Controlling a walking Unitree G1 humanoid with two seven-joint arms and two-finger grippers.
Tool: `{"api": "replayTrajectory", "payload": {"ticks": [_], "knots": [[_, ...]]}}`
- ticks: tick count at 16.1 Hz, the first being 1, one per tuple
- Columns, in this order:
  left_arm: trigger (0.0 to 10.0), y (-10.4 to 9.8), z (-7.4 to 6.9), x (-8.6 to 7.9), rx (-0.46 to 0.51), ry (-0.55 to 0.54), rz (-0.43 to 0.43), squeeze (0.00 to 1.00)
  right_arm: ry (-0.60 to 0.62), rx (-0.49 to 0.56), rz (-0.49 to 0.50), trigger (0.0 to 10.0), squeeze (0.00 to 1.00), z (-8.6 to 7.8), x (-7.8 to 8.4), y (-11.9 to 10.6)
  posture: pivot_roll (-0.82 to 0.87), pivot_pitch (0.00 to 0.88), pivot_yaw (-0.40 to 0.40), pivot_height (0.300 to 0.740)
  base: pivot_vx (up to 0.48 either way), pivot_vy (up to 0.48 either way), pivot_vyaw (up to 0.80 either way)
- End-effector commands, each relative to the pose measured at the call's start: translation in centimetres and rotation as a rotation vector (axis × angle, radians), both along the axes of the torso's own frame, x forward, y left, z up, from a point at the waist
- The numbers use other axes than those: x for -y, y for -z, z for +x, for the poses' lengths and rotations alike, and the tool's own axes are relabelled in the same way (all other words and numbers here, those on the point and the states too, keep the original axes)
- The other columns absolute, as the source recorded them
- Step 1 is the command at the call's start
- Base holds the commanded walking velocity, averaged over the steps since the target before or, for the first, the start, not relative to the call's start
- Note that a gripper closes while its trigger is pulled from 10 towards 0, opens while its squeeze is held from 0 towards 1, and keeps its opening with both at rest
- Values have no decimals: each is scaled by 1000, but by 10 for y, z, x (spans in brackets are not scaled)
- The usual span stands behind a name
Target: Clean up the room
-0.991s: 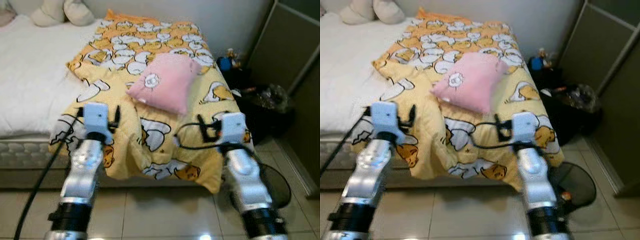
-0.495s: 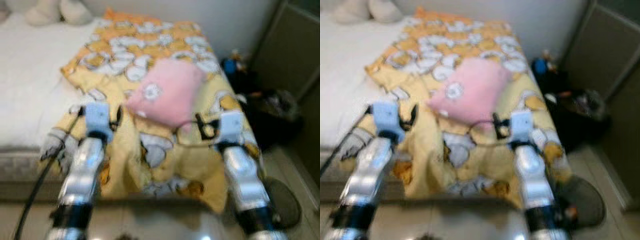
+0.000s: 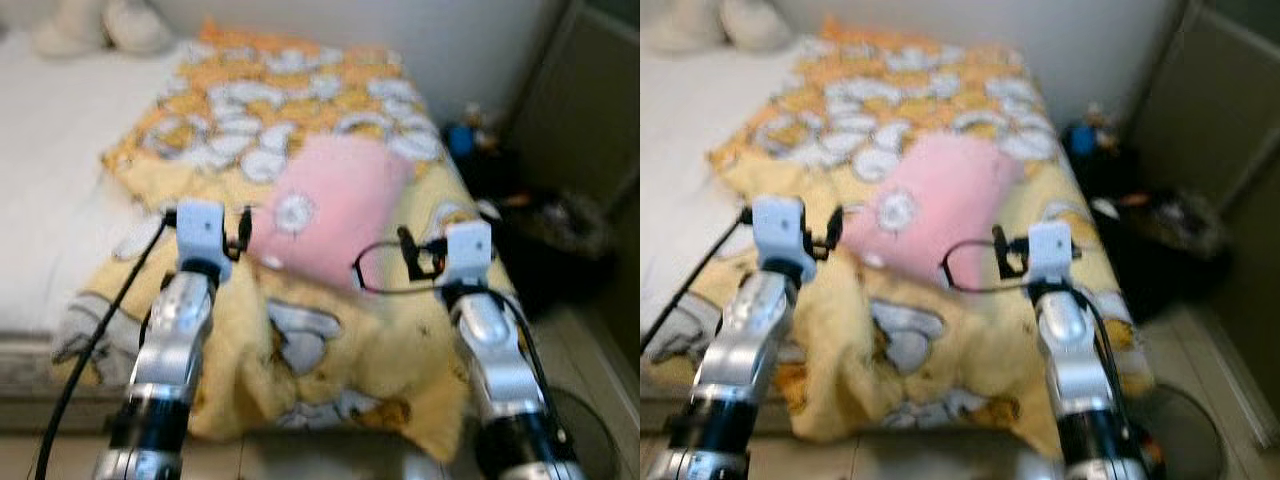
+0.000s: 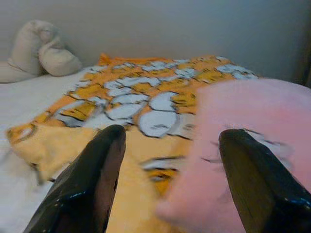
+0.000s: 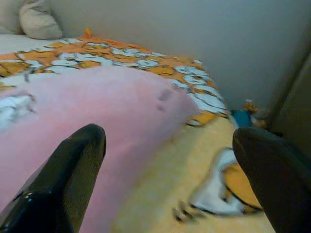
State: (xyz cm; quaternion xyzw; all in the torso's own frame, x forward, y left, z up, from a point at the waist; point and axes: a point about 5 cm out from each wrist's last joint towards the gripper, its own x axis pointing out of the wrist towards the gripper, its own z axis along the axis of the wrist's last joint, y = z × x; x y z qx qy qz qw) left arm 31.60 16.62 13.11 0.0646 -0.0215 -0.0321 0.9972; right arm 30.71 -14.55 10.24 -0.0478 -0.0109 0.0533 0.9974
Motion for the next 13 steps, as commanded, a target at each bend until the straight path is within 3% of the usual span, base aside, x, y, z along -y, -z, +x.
{"api": "replayTrajectory", "payload": {"ticks": [1,8,9,10,11,13], "knots": [[10000,1,1,-7,-13,-13,12,1000,-10,8,2,10000,1000,1,-4,-2,-111,21,-22,740,480,0,0],[10000,1,0,-4,-7,4,41,1000,-23,7,15,10000,1000,1,-5,-1,-108,13,-24,740,480,0,0],[10000,-1,2,-2,15,7,78,851,-3,-11,-25,10000,882,4,-5,1,-107,6,-24,740,0,0,0],[10000,-2,2,-1,19,14,61,0,6,-28,-24,10000,0,5,-5,3,-107,4,-23,740,0,0,-688],[10000,-2,3,0,13,28,26,0,9,-44,-22,10000,0,6,-5,4,-108,2,-24,740,0,480,-731],[10000,-1,4,0,0,25,35,0,14,-43,-15,10000,0,6,-3,4,-109,0,-23,740,0,480,-731]]}}
